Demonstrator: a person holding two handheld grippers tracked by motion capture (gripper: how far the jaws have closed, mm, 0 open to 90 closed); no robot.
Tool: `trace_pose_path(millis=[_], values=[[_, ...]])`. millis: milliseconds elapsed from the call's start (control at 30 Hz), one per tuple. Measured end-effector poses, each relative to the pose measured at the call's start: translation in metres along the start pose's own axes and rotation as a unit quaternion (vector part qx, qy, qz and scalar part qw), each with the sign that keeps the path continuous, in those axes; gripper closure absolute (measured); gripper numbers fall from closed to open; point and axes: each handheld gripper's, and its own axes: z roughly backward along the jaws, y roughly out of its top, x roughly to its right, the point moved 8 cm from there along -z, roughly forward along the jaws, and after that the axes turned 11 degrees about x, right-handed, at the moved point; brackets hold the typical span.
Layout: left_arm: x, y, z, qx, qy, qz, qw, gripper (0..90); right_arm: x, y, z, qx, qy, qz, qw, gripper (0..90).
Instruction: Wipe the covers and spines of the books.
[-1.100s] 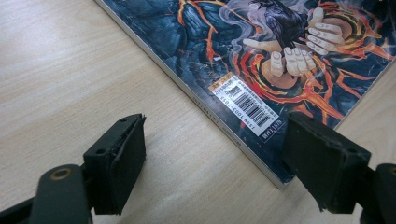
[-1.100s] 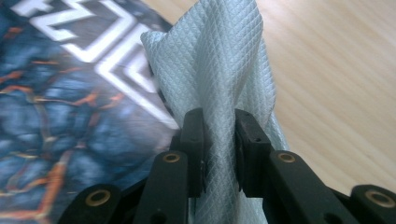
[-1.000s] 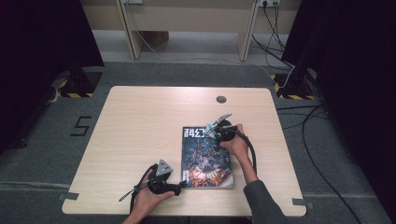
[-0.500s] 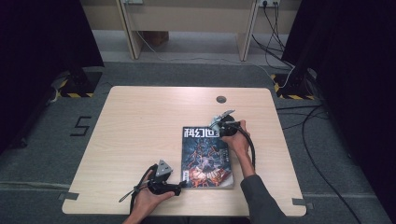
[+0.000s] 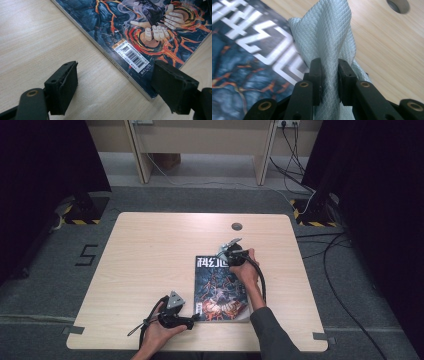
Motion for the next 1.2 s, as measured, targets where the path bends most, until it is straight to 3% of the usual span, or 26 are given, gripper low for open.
trace_pose_path(millis=[133, 300, 433, 467, 1067, 1200], values=[[0.000, 0.000, 0.000, 0.000, -0.001, -0.001, 1.0000, 20.2, -0.015, 0.007, -0.004, 0.005, 0.012, 0.006, 0.9999, 76.7], [0.000, 0.000, 0.000, 0.000, 0.000, 0.000, 1.0000, 20.2, -0.041, 0.022, -0.011, 0.010, 0.030, 0.033, 0.9990, 76.7], [0.000, 0.000, 0.000, -0.002, -0.001, -0.001, 1.0000, 20.2, -0.052, 0.028, -0.014, 0.012, 0.037, 0.044, 0.9983, 76.7], [0.000, 0.000, 0.000, -0.001, -0.002, -0.002, 1.0000, 20.2, -0.058, 0.031, -0.015, 0.014, 0.040, 0.061, 0.9972, 77.0], [0.000, 0.000, 0.000, 0.000, -0.002, -0.001, 1.0000, 20.1, -0.079, 0.025, -0.003, 0.029, 0.084, 0.094, 0.9916, 77.0], [0.000, 0.000, 0.000, -0.001, -0.003, -0.001, 1.0000, 20.1, -0.082, 0.019, 0.003, 0.037, 0.094, 0.092, 0.9907, 77.0]])
